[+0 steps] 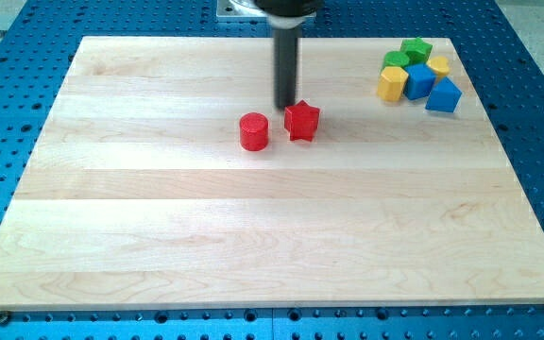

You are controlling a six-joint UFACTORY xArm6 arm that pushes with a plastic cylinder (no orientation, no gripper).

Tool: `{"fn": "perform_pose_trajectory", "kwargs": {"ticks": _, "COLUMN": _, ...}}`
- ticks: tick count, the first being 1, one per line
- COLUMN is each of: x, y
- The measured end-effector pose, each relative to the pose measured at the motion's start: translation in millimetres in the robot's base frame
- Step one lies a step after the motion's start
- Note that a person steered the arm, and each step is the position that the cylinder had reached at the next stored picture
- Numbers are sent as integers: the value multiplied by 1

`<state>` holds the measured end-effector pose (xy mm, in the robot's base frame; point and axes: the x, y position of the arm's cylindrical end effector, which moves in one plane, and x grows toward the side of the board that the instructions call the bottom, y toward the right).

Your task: Place your arm to the top right corner of the board

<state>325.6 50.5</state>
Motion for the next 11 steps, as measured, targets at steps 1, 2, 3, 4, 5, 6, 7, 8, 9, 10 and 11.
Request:
{"fn": "perform_pose_trajectory", "kwargs": {"ticks": 1, "x": 18, "y": 46}}
{"fn": "perform_pose_trajectory", "kwargs": {"ticks": 2, "x": 39, "y": 1}}
{"fn": "perform_pose_trajectory", "kwargs": {"ticks": 3, "x": 28, "y": -6}}
{"fn": "perform_pose_trajectory", "kwargs": {"ticks": 4, "x": -55, "y": 20}}
{"fn": "perform_pose_trajectory", "kwargs": {"ticks": 5, "x": -118, "y": 105}}
{"fn": "perform_pose_trajectory", "kwargs": {"ticks": 6, "x": -135, "y": 160}}
{"fn": "perform_pose_trajectory", "kwargs": {"ticks": 7, "x": -134, "y": 198}}
{"fn": "perform_pose_trajectory", "kwargs": {"ticks": 8, "x": -134, "y": 226}}
{"fn": "perform_pose_trajectory", "kwargs": {"ticks": 9, "x": -134, "y": 227}}
{"fn": "perform_pose_trajectory", "kwargs": {"ticks": 10, "x": -125, "y": 228}}
{"fn": "perform_pose_trajectory", "kwargs": {"ticks": 11, "x": -120, "y": 233}}
